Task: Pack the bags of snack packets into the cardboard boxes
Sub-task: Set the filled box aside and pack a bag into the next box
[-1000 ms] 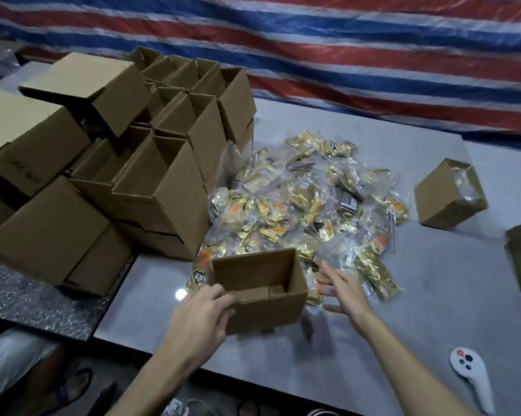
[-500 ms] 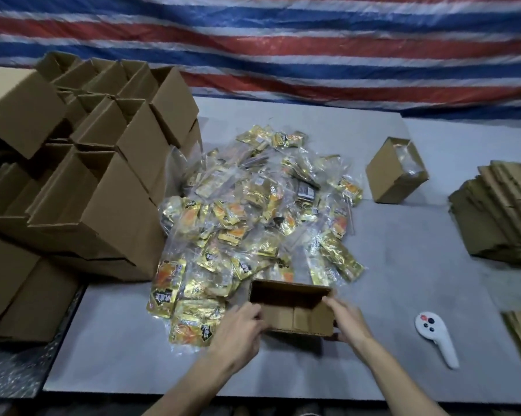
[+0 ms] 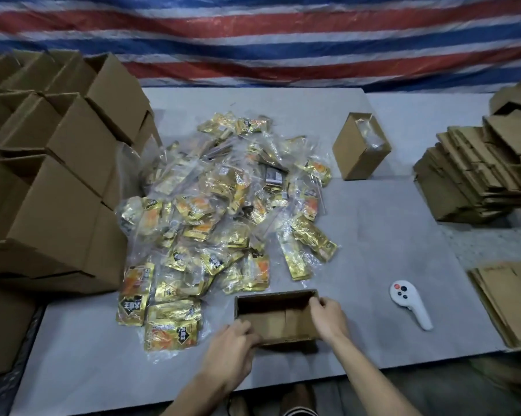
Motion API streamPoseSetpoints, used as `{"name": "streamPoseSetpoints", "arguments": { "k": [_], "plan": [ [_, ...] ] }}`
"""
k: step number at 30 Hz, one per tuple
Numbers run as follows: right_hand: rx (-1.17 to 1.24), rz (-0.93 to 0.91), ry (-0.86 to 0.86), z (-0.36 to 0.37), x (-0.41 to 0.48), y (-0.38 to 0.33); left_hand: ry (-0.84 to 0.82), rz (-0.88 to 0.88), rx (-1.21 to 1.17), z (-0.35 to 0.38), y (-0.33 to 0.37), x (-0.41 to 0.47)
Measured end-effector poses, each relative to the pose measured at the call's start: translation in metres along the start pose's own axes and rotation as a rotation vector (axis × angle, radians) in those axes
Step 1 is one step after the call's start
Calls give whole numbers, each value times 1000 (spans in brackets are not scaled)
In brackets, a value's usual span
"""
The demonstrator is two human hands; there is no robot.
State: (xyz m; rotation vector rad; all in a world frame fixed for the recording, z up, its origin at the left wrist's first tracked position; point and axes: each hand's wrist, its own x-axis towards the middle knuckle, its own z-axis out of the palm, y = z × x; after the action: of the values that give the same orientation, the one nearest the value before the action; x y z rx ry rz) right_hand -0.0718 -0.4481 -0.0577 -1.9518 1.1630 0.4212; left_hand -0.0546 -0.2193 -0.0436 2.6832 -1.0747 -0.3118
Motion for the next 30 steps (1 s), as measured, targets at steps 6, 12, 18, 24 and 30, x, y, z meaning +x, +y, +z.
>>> {"name": "streamPoseSetpoints", "arguments": {
  "k": [6, 12, 18, 24, 30],
  "plan": [
    [168, -99, -92, -6, 18, -2, 152, -105, -72, -5, -9, 14],
    [190, -111, 89, -11, 67, -22, 136, -81, -107, 3, -6, 15],
    [-128, -242, 153, -3, 132, -57, 111, -70, -154, 13, -12, 16],
    [-375, -476, 115, 29, 175, -125, 22, -40, -182, 23, -21, 17],
    [-667, -519, -47, 63, 189, -155, 67, -71, -186, 21, -19, 20]
  ]
}}
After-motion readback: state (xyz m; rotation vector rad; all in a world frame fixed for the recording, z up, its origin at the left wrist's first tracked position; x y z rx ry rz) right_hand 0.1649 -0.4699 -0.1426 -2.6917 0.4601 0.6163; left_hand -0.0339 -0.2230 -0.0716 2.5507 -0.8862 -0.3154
